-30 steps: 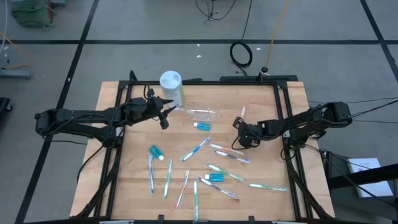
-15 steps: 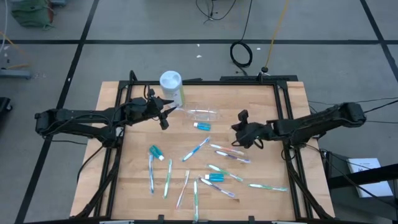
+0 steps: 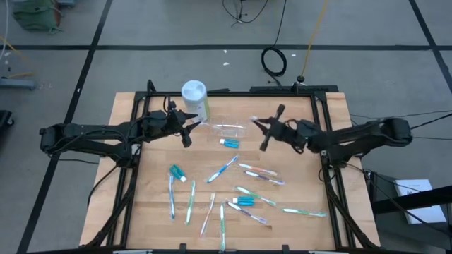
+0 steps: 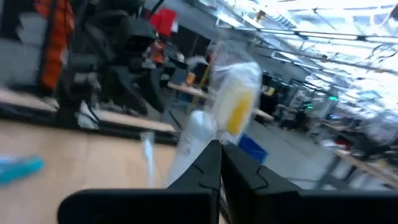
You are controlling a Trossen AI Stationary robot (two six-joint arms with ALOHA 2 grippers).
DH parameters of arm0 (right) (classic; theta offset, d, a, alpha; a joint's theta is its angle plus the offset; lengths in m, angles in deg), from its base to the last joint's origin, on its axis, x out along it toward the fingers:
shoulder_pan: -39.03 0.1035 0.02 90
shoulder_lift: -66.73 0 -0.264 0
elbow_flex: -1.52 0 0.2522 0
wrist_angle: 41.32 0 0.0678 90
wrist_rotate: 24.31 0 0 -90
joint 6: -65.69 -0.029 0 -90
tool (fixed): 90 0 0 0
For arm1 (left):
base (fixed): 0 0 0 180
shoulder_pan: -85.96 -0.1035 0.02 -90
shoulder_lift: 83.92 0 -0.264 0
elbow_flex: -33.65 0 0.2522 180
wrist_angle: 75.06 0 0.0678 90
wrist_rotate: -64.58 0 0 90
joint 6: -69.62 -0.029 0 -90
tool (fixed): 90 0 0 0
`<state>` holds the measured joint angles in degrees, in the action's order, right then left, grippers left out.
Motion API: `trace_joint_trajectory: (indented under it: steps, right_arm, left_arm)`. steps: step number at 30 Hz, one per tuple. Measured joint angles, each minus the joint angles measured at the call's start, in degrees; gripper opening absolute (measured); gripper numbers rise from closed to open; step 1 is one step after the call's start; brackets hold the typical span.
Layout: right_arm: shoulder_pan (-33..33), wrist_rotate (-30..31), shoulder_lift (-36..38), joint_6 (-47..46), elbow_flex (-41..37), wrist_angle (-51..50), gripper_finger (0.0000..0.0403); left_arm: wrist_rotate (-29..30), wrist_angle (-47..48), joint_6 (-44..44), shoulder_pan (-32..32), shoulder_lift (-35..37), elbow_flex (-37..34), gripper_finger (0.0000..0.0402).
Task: Pick & Place toothbrushing station
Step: Put the orange toothbrush into the transparent organizer
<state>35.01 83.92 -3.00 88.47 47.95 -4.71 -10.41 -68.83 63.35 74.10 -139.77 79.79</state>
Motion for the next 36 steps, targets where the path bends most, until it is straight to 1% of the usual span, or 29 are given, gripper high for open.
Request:
trace_joint_trajectory:
  steps: [2, 4, 8, 10, 14, 16, 19, 21, 24, 27, 29, 31, 36]
  right_arm:
    - [-1.4, -2.6, -3.4, -2.9, 0.0, 2.8, 0.0000]
    - [-2.2, -2.9, -6.4, -4.1, 0.0, 3.4, 0.0000]
    - [-3.2, 4.0, -10.6, -4.0, 0.0, 3.9, 0.0000]
    - [-3.8, 4.3, -11.3, -5.7, 0.0, 4.0, 0.0000]
    - [-4.3, 4.3, -13.2, -13.3, 0.0, 1.3, 0.0000]
    - [-4.3, 5.1, -14.4, -13.7, 0.0, -0.2, 0.0000]
    - [-4.4, 8.1, -16.1, -14.8, 0.0, -0.5, 0.0000]
    - [-5.0, 8.8, -16.5, -17.2, 0.0, -0.7, 0.0000]
    - [-5.6, 7.6, -16.3, -21.1, 0.0, -0.5, 0.0000]
    - [-5.8, 5.7, -14.6, -21.5, 0.0, -0.4, 0.0000]
    - [-5.7, 5.5, -13.8, -22.1, 0.0, -0.6, 0.0000]
    - [-5.9, 5.7, -13.8, -23.9, 0.0, -2.2, 0.0000]
    - [-8.6, 5.7, -14.4, -32.6, 0.0, -7.7, 0.0000]
  left_arm:
    - [0.0, 0.0, 0.1, 0.0, 0.0, 0.0, 0.0150]
    - [0.0, 0.0, 0.3, 0.0, 0.0, 0.0, 0.0150]
    - [0.0, 0.0, 0.7, 0.0, 0.0, 0.0, 0.0150]
    - [0.0, 0.0, 0.7, 0.0, 0.0, 0.0, 0.0150]
    - [-0.1, 0.0, 0.8, 0.0, 0.0, 0.0, 0.0150]
    - [-0.1, 0.0, 1.0, 0.0, 0.0, 0.0, 0.0150]
    - [-0.1, 0.0, 1.8, 0.0, 0.0, 0.0, 0.0150]
    - [-0.1, 0.0, 2.2, 0.0, 0.0, 0.0, 0.0150]
    - [-0.1, 0.0, 2.3, 0.0, 0.0, 0.0, 0.0150]
    - [-0.1, 0.0, 2.2, 0.0, 0.0, 0.0, 0.0150]
    - [-0.1, 0.0, 2.1, 0.0, 0.0, 0.0, 0.0150]
    - [-0.1, 0.0, 2.1, 0.0, 0.0, 0.0, 0.0150]
    - [-0.1, 0.0, 2.6, 0.0, 0.0, 0.0, 0.0150]
